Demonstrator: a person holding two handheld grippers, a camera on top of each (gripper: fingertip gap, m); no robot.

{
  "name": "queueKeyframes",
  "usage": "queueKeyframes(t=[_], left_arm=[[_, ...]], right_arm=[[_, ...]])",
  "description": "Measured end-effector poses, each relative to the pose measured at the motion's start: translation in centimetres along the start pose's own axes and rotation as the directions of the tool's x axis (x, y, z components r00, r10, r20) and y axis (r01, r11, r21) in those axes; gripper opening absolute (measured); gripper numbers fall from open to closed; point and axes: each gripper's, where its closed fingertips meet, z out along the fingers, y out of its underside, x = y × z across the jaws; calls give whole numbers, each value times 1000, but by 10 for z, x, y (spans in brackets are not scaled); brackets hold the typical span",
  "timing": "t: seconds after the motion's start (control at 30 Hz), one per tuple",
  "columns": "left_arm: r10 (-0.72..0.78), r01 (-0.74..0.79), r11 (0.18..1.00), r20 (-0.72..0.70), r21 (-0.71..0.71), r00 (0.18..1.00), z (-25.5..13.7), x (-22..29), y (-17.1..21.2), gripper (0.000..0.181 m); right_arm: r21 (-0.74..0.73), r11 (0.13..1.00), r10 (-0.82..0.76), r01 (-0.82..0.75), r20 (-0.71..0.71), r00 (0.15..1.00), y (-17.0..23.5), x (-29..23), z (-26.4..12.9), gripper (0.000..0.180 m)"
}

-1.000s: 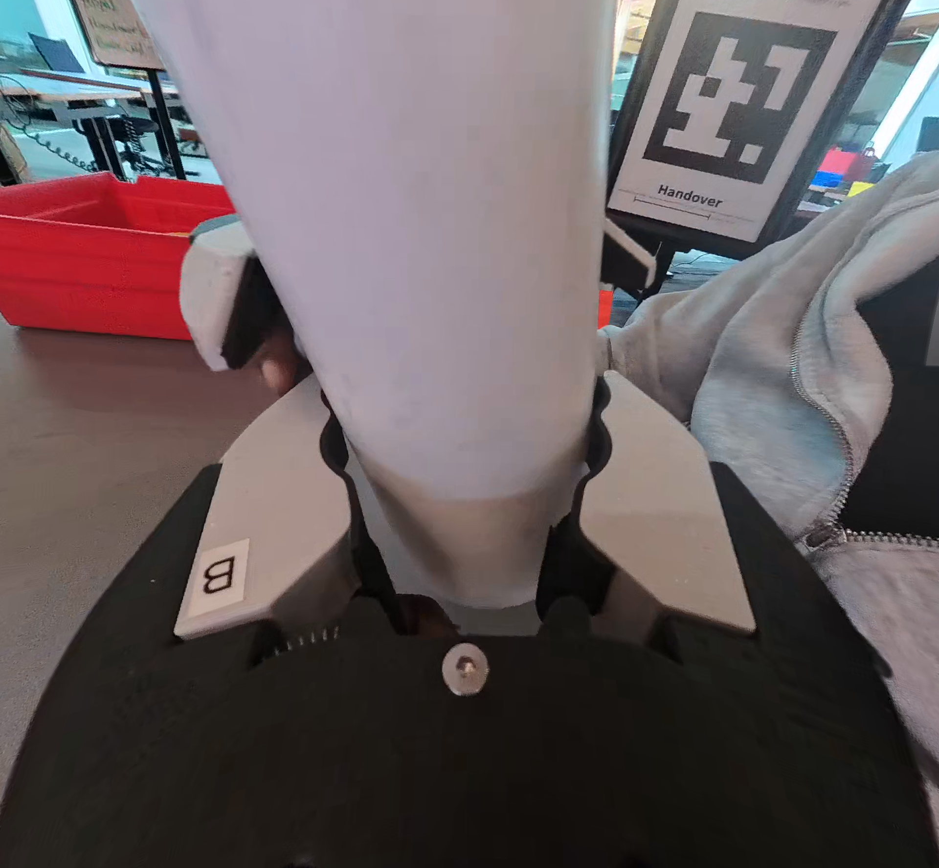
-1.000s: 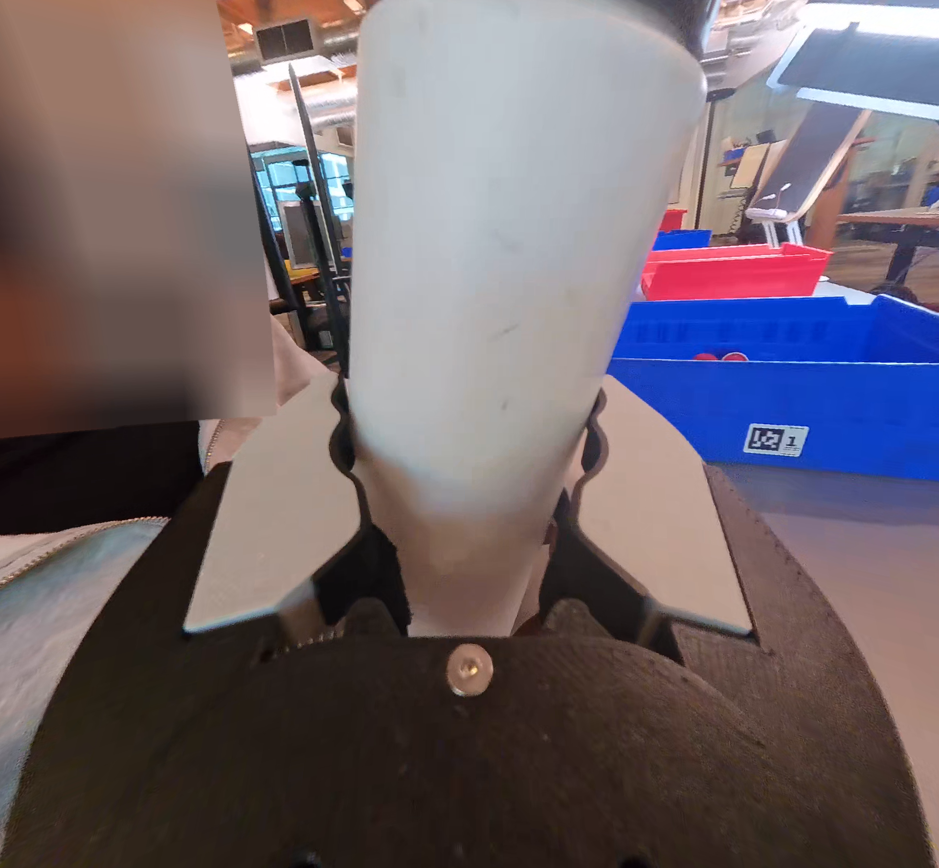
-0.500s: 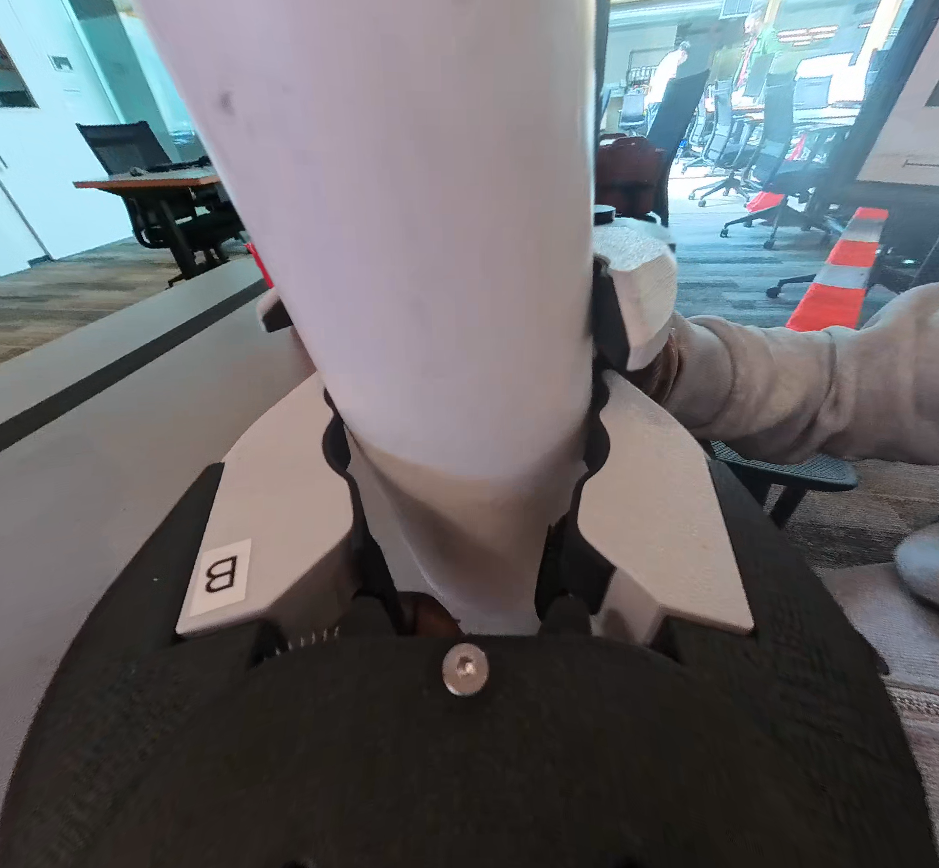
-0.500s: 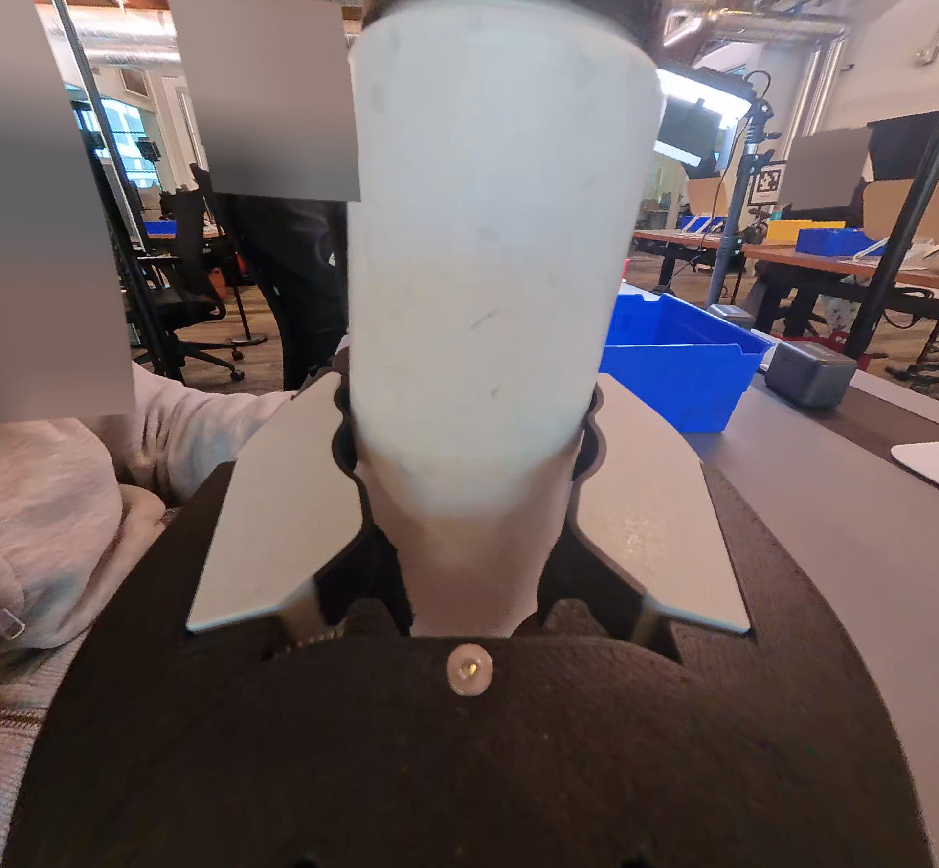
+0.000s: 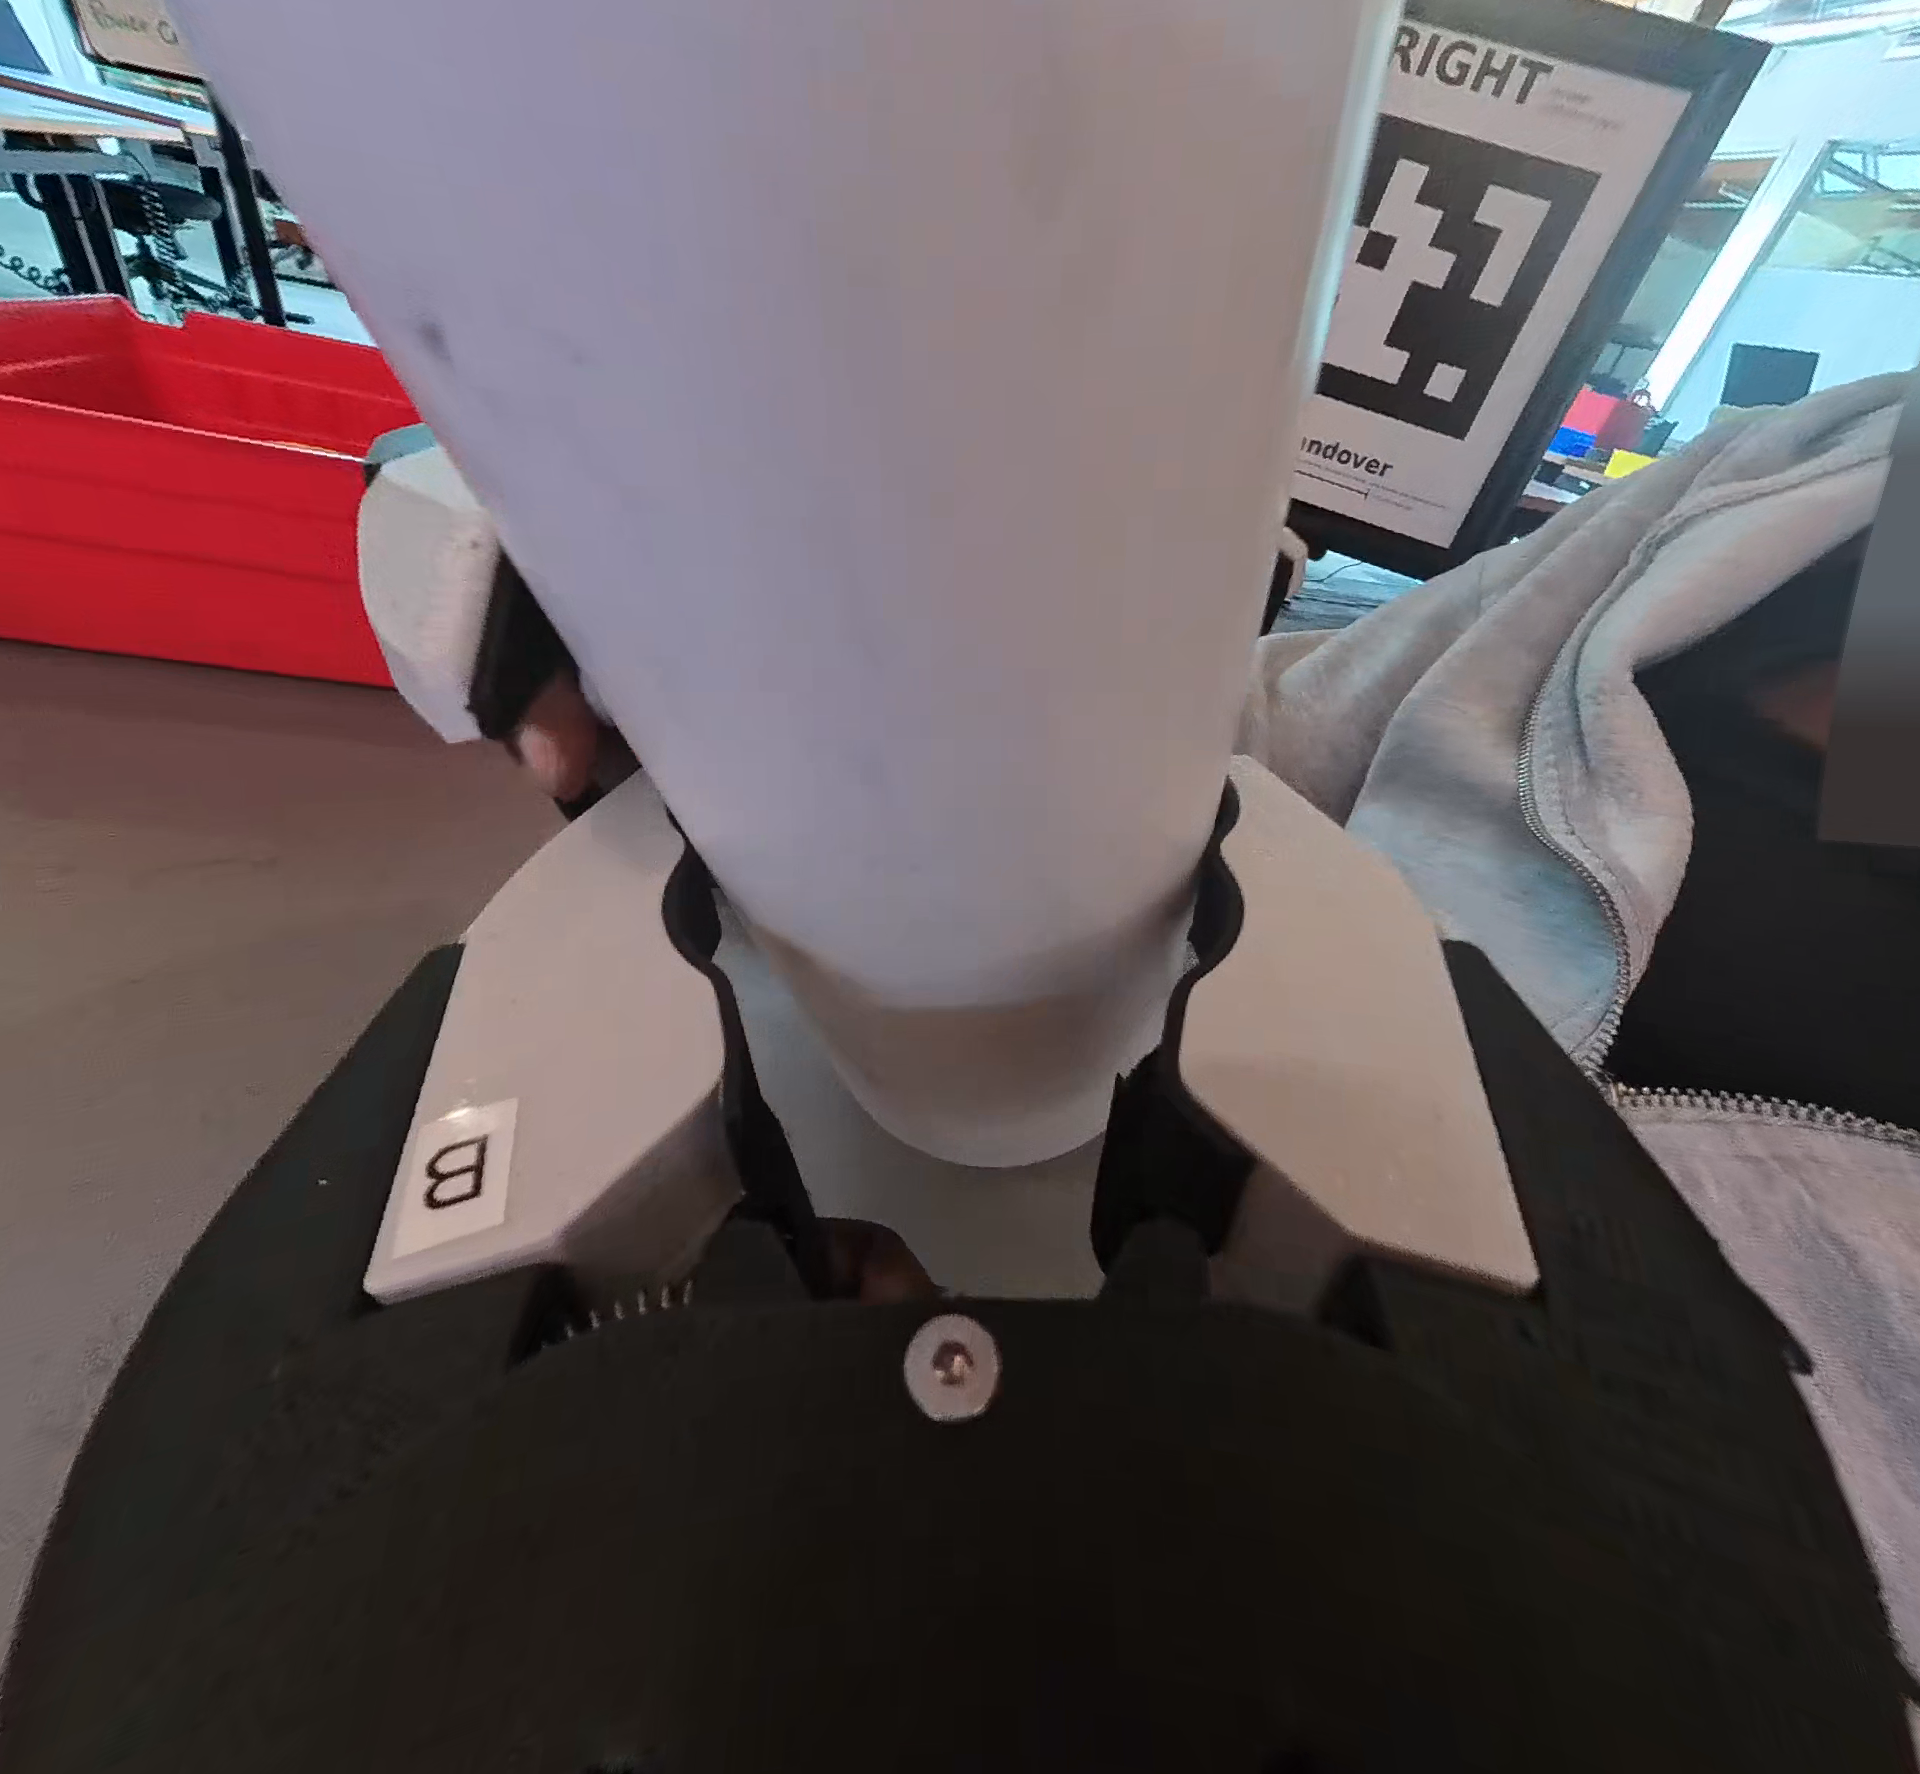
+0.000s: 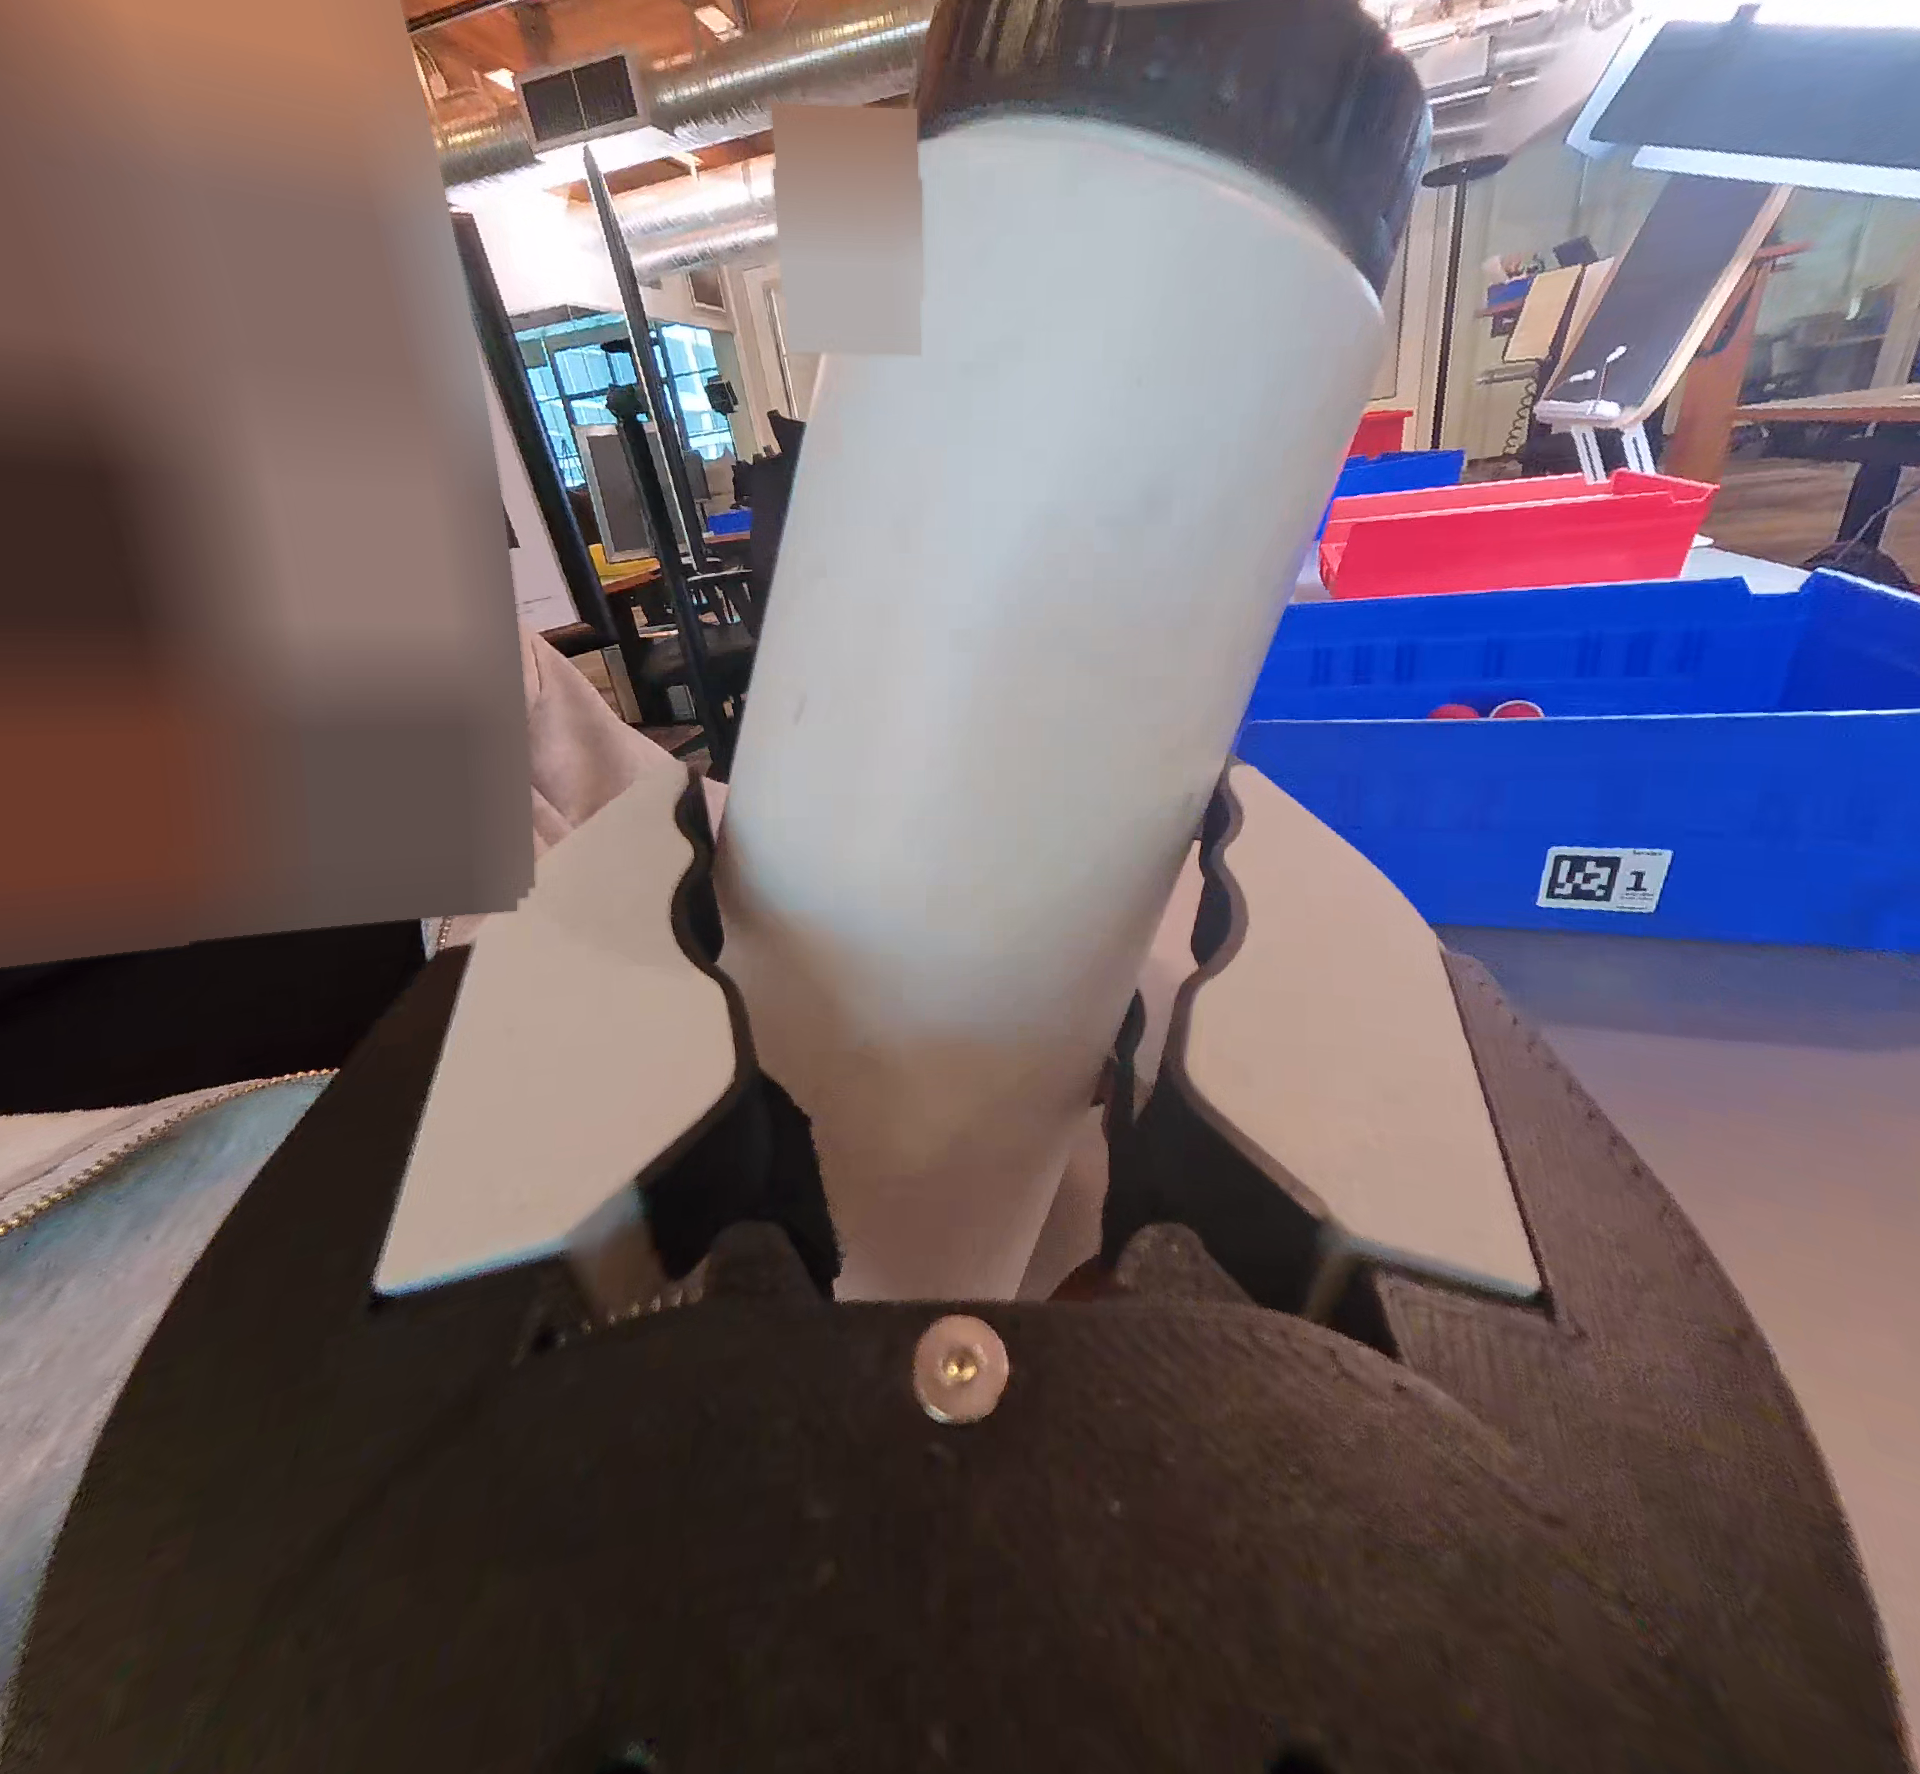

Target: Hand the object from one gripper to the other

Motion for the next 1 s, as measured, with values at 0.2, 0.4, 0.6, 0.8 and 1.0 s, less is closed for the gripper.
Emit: queueKeyframes(t=[0.2, 0.4, 0.6, 0.8, 1.0], left_arm=[[28, -47, 996, 229, 78, 973, -10, -33, -12, 91], [202, -230, 973, 455, 6, 867, -18, -54, -15, 96], [242, -228, 970, 468, -86, 850, -16, -58, -3, 90], [193, -208, 978, 324, 12, 926, -13, -36, -12, 89], [68, -68, 996, -6, -49, 998, -1, 4, 6, 89]], right_arm=[[20, 990, -130, 138, -225, 966, -11, 24, -11, 89], [82, 964, -197, 252, -417, 887, -23, 43, -23, 89], [112, 968, -163, 223, -392, 905, -21, 42, -19, 83], [161, 980, -75, 116, -241, 968, -26, 29, -20, 92], [-31, 997, 74, -72, 70, 995, 4, -7, -1, 96]])
